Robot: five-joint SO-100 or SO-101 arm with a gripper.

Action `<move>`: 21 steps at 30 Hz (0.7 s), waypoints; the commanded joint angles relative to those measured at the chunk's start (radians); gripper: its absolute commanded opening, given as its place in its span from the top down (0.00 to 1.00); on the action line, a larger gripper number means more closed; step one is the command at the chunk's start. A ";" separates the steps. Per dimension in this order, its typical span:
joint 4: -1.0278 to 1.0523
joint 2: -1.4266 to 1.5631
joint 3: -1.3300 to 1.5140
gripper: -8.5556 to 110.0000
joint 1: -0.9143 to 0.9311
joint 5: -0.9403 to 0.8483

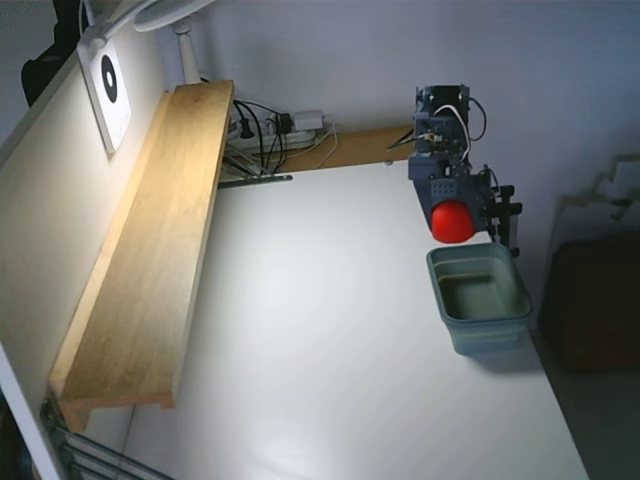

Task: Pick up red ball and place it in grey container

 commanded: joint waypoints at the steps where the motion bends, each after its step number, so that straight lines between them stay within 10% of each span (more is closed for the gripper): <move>1: 0.009 0.015 -0.039 0.73 -0.008 0.003; 21: -0.223 0.142 0.320 0.73 -0.008 0.003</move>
